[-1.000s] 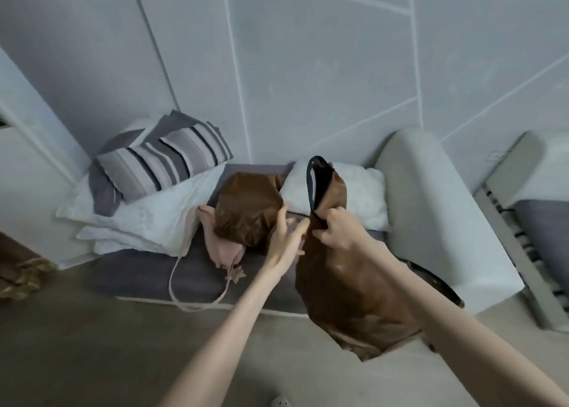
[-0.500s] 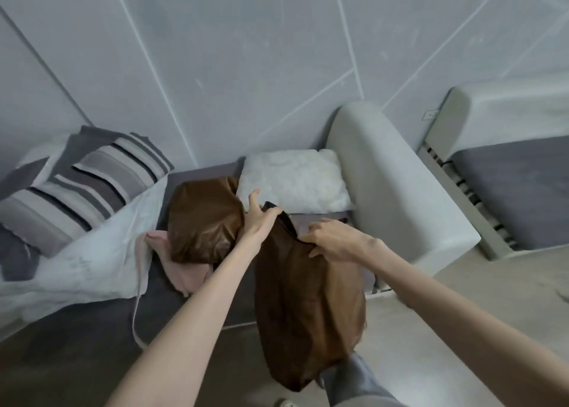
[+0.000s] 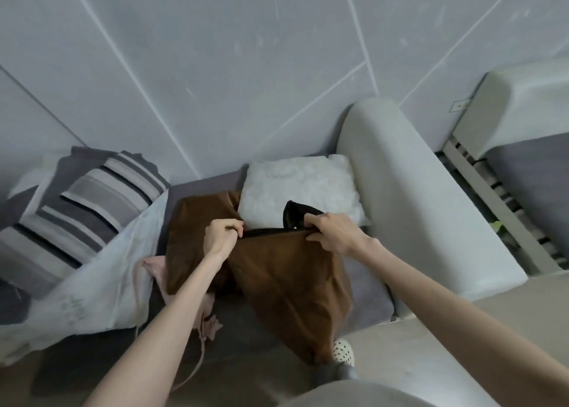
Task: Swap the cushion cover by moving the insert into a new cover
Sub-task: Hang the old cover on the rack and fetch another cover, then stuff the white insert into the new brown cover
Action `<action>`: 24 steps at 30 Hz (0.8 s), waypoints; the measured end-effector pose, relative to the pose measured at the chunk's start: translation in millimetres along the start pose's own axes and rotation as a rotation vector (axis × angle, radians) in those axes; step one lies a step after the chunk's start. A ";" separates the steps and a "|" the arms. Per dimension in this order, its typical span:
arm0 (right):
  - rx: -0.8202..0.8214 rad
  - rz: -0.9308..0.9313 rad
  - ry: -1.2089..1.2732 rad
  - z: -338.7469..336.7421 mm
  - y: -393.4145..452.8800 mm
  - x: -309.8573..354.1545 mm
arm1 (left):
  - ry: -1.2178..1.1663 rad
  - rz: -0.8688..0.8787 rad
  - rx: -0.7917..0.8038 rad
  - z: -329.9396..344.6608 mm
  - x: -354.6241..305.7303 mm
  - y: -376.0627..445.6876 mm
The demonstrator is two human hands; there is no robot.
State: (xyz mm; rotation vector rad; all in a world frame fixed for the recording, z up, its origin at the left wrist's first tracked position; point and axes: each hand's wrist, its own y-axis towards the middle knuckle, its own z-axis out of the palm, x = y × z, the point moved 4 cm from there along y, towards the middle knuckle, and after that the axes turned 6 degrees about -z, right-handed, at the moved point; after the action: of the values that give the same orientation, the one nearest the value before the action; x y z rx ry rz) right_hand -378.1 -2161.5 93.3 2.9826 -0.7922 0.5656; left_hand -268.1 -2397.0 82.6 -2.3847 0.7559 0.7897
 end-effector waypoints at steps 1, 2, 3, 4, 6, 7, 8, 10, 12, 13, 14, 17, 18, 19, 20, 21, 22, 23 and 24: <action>-0.010 0.000 0.017 0.8 8.2 -9.8 | 0.050 0.037 -0.028 -3.5 -6.6 3.1; -0.021 0.000 0.030 1.2 15.9 -18.6 | 0.125 0.078 -0.051 -6.5 -13.0 5.2; -0.028 -0.004 0.031 1.5 23.9 -25.7 | 0.209 0.117 -0.072 -8.4 -18.5 6.2; -0.025 -0.007 0.019 2.5 31.6 -31.5 | 0.288 0.152 -0.089 -9.0 -22.0 6.3; -0.013 0.011 -0.008 6.8 45.5 -40.7 | 0.391 0.196 -0.137 -8.5 -25.0 7.2; -0.016 0.028 -0.017 9.2 52.3 -45.0 | 0.391 0.219 -0.174 -8.6 -26.6 7.9; -0.023 0.047 -0.033 11.6 59.0 -49.6 | 0.354 0.234 -0.207 -8.6 -27.5 9.8; -0.044 0.101 -0.063 16.1 70.3 -59.2 | 0.191 0.211 -0.242 -9.1 -27.0 16.3; -0.065 0.162 -0.059 18.4 78.1 -67.5 | 0.115 0.198 -0.242 -8.5 -26.0 27.0; -0.073 0.186 -0.055 19.0 81.2 -70.7 | 0.151 0.218 -0.238 -8.2 -27.8 31.8; -0.082 0.211 -0.050 19.2 83.7 -73.1 | 0.210 0.248 -0.234 -8.1 -29.8 37.5; -0.104 0.271 -0.052 17.7 89.0 -76.0 | 0.416 0.318 -0.220 -10.4 -36.9 58.8; -0.103 0.277 -0.075 17.4 90.1 -76.2 | 0.479 0.338 -0.205 -11.5 -37.7 67.2; -0.104 0.280 -0.106 17.0 91.0 -75.9 | 0.544 0.350 -0.179 -12.9 -36.9 76.2; -0.113 0.281 -0.139 16.2 91.4 -75.1 | 0.606 0.347 -0.146 -14.0 -34.3 84.7; -0.125 0.282 -0.167 15.4 92.0 -73.8 | 0.660 0.327 -0.105 -14.4 -30.0 92.9; -0.133 0.290 -0.188 15.2 93.2 -72.3 | 0.702 0.292 -0.054 -14.0 -23.9 100.9; -0.132 0.305 -0.205 16.8 94.8 -71.1 | 0.731 0.247 0.015 -12.1 -17.1 108.0; -0.120 0.331 -0.219 19.9 96.5 -70.6 | 0.741 0.195 0.099 -9.2 -9.4 113.6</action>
State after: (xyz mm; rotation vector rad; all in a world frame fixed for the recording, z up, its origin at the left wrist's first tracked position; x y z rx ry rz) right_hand -474.8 -2213.7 42.0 2.8510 -1.2998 0.1835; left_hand -343.7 -2480.5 62.5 -2.5269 1.2860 -0.1066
